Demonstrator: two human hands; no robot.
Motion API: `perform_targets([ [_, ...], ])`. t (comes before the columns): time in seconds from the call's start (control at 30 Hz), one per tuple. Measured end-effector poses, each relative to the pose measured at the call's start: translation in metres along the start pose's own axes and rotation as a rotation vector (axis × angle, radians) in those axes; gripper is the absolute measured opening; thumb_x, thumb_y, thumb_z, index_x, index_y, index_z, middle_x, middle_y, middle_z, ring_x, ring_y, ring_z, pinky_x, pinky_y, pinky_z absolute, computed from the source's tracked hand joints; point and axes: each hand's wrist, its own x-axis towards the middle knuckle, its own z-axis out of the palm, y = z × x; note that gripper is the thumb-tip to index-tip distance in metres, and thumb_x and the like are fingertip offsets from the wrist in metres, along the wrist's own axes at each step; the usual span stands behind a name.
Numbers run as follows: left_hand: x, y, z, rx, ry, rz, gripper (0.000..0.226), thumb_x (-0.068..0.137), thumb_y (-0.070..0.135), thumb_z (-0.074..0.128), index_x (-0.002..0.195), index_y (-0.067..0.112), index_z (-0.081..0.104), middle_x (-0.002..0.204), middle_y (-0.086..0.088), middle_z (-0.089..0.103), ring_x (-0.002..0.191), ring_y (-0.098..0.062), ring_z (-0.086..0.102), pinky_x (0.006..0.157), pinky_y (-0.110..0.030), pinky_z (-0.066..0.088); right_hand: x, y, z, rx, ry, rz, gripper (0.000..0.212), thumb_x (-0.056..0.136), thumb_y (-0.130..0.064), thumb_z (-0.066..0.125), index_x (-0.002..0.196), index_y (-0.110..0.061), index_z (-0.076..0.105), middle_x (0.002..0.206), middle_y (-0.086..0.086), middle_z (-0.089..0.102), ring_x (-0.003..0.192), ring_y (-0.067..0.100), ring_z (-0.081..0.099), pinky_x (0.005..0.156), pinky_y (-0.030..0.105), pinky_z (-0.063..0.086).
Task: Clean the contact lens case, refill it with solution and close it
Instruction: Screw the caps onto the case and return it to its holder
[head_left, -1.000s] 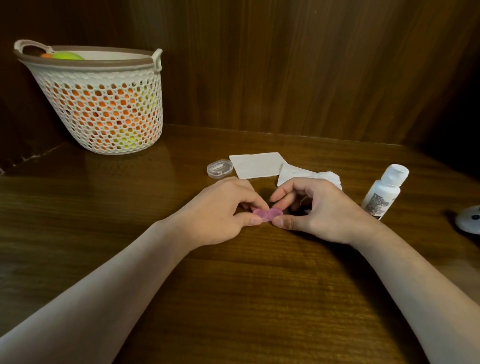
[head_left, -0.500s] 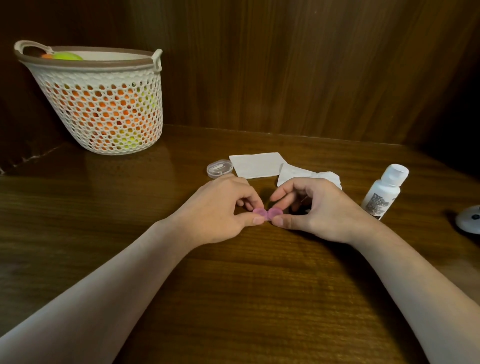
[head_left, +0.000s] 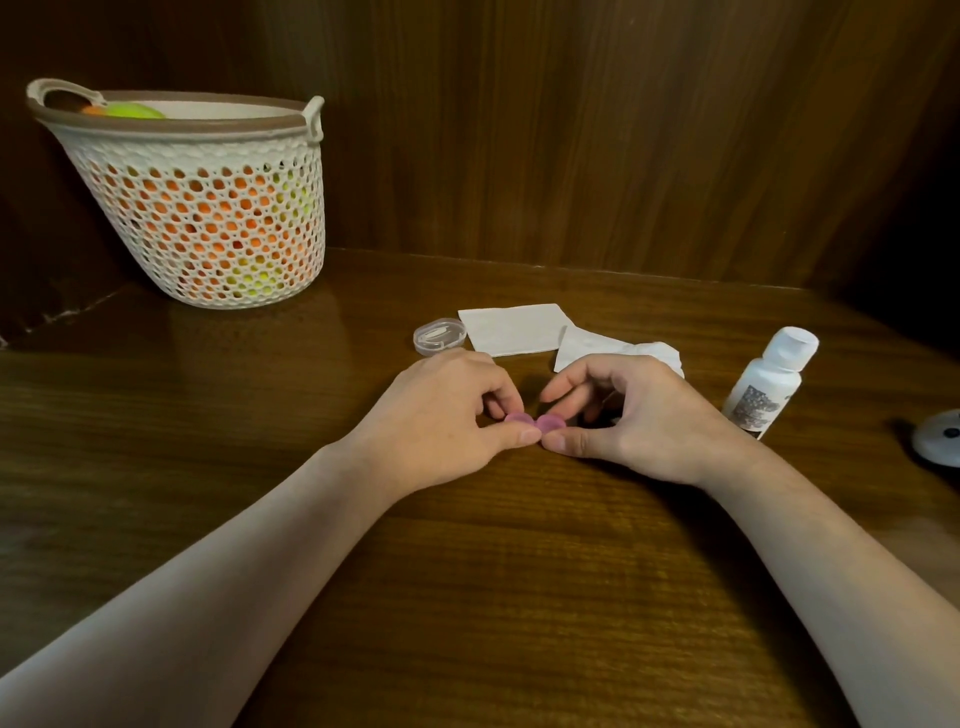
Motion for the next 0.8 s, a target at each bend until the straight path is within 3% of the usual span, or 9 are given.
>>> perform_targets([
  [0.17,0.0012,0.0007,0.0000,-0.023,-0.050,0.021,0.011,0.091,0.049,0.079,0.098,0.041,0.076,0.100,0.023,0.065,0.095,0.002,0.062,0.077,-0.015,0.047,-0.0010,0.0005,0.0012,-0.003,0.001,-0.011,0.036,0.080,-0.038,0.093,0.110,-0.039,0.074,0.094,-0.022,0.082,0.097,-0.006,0.073,0.089,0.024,0.046],
  [0.63,0.0006,-0.0007,0.0011,-0.039,-0.046,0.061,0.013,0.094,0.042,0.079,0.104,0.035,0.078,0.101,0.020,0.067,0.097,-0.001,0.063,0.087,-0.028,0.059,-0.0018,0.0031,0.0057,0.004,0.020,-0.010,0.038,0.083,-0.034,0.092,0.114,-0.041,0.072,0.097,-0.024,0.081,0.098,-0.006,0.073,0.087,0.022,0.049],
  [0.73,-0.0005,-0.0029,-0.0013,-0.075,-0.048,0.050,0.018,0.092,0.049,0.078,0.105,0.036,0.080,0.101,0.020,0.069,0.098,-0.001,0.065,0.086,-0.029,0.061,-0.0012,0.0026,0.0046,0.001,0.007,0.000,0.039,0.084,-0.038,0.091,0.118,-0.040,0.071,0.099,-0.026,0.080,0.100,-0.007,0.071,0.091,0.027,0.050],
  [0.8,-0.0015,-0.0043,-0.0027,-0.052,-0.024,0.060,0.033,0.090,0.064,0.068,0.107,0.038,0.079,0.102,0.023,0.068,0.100,0.002,0.063,0.082,-0.024,0.057,-0.0003,0.0030,0.0037,-0.005,0.007,-0.011,0.039,0.085,-0.040,0.090,0.119,-0.040,0.072,0.100,-0.026,0.080,0.101,-0.007,0.070,0.092,0.028,0.050],
])
